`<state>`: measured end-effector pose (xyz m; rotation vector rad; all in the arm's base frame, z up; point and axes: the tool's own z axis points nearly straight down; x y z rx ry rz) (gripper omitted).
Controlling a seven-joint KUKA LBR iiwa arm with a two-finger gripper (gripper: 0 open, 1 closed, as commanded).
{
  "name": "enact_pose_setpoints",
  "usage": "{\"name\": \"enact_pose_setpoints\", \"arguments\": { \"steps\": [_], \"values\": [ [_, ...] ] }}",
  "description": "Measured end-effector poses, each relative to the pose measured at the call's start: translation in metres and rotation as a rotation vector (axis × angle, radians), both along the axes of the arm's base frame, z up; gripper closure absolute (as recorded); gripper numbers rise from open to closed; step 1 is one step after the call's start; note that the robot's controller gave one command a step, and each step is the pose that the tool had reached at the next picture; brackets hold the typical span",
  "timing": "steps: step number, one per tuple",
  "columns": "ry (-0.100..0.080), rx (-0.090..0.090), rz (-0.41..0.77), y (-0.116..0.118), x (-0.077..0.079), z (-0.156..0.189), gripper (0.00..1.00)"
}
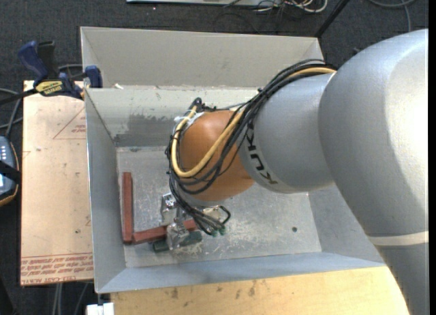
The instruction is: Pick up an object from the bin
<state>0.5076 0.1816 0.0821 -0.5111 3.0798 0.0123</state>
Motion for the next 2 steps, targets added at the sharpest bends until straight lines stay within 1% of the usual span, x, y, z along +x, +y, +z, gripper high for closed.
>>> {"name": "enact_pose_setpoints", "arguments": {
  "steps": [1,2],
  "values": [
    [0.020,-0.009,0.022,-0.021,-0.015,0.036,1.00],
    [0.017,-0.009,0.010,-0.004,0.008,0.130,1.00]
  ]
}}
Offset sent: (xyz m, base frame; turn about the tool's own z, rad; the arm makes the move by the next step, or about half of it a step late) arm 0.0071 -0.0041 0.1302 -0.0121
